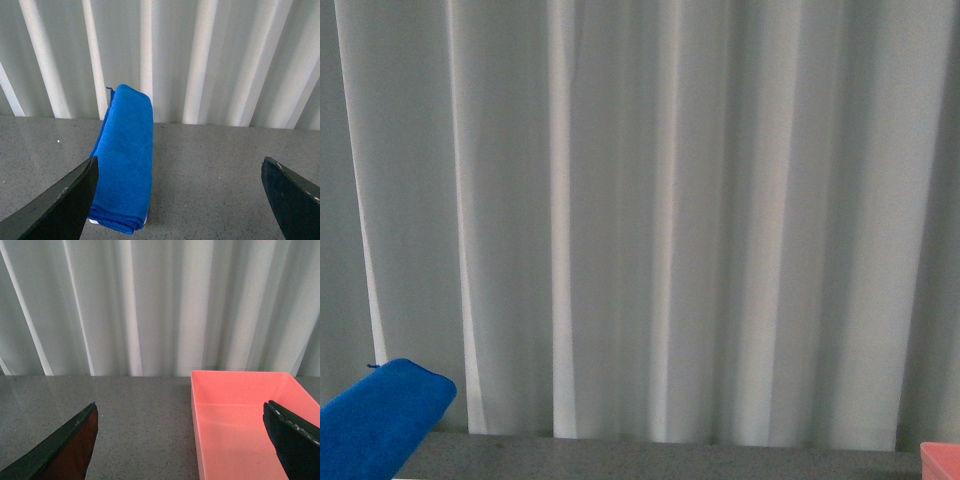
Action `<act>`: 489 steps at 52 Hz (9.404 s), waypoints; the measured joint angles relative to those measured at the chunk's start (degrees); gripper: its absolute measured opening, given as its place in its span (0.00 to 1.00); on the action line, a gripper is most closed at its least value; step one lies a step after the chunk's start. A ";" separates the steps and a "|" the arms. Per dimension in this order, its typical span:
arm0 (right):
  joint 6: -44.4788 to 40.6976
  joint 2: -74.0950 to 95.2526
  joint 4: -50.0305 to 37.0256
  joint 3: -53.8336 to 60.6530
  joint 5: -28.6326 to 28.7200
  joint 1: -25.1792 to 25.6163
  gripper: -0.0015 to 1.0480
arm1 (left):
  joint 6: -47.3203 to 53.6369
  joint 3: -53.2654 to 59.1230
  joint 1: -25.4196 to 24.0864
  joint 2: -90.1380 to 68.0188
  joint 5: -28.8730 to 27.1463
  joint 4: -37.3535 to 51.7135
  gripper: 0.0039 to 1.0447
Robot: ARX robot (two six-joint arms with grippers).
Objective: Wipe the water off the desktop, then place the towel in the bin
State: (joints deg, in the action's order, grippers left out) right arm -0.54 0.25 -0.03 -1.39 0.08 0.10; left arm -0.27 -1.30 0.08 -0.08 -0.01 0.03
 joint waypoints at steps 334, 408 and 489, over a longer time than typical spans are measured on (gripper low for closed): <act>10.84 95.54 -49.53 -32.30 22.45 -26.67 0.06 | -24.22 -50.73 23.19 -87.62 24.28 18.49 0.94; 9.92 94.12 -47.34 -31.61 22.51 -25.53 0.06 | -0.17 -3.43 5.25 -45.79 -5.25 40.50 0.03; 8.85 92.89 -46.27 -31.04 23.12 -24.13 0.06 | -0.15 0.00 0.02 -7.28 -0.07 7.04 0.03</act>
State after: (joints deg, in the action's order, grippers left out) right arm 8.32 93.14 -46.30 -32.42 23.20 -24.03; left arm -0.43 -1.30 0.10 -7.35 -0.08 7.07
